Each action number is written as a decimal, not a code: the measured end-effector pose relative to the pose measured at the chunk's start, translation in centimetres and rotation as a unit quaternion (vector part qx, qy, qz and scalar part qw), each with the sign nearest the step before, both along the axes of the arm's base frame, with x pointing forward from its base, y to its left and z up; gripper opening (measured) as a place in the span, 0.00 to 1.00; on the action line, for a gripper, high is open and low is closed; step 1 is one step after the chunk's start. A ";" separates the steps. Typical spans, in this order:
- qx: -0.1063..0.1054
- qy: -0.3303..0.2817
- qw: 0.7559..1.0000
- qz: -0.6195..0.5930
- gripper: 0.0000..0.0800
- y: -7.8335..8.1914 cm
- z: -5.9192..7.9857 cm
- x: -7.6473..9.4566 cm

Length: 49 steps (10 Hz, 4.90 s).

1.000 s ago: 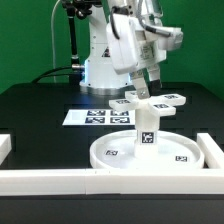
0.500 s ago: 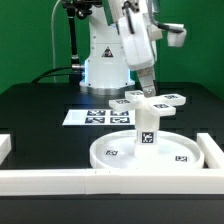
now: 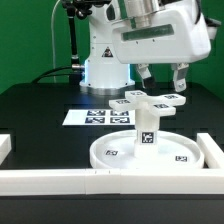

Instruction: Assemble round table

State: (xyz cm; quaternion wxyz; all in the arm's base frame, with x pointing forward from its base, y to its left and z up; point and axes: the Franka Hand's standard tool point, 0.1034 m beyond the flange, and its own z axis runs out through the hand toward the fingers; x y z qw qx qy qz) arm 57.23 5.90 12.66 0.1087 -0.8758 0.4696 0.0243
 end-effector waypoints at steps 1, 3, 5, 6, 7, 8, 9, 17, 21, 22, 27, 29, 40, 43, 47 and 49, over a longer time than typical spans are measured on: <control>-0.002 -0.008 0.999 0.037 0.81 -0.1 0.0 0.0; -0.006 -0.020 0.995 0.094 0.81 -0.1 0.0 0.0; -0.021 -0.038 0.980 0.196 0.81 -0.2 0.0 0.0; -0.044 -0.048 0.957 0.282 0.81 -0.2 0.2 0.1; -0.062 -0.058 0.926 0.367 0.81 -0.1 0.2 0.1; -0.067 -0.057 0.896 0.436 0.81 0.0 0.2 -0.1; -0.069 -0.055 0.871 0.483 0.81 0.1 0.3 0.0; -0.072 -0.087 0.614 0.781 0.81 -0.9 -0.5 -0.1; -0.066 -0.091 0.492 0.863 0.81 -1.8 -1.0 -0.2; -0.066 -0.090 0.498 0.860 0.81 -1.9 -1.1 -0.3; -0.062 -0.086 0.502 0.858 0.81 -2.5 -1.9 -0.5; -0.060 -0.084 0.503 0.858 0.81 -2.5 -2.1 -0.6; -0.063 -0.078 0.551 0.828 0.54 -2.6 -2.2 -0.7; -0.065 -0.066 0.699 0.709 0.54 -2.6 -2.3 -1.2; -0.073 -0.061 0.803 0.589 0.54 -2.3 -2.3 -0.9; -0.074 -0.052 0.840 0.535 0.54 -2.2 -2.3 -0.9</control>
Offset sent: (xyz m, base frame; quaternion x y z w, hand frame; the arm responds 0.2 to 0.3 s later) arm 0.0000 0.0000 0.0000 0.0000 0.0000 -0.1938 0.9810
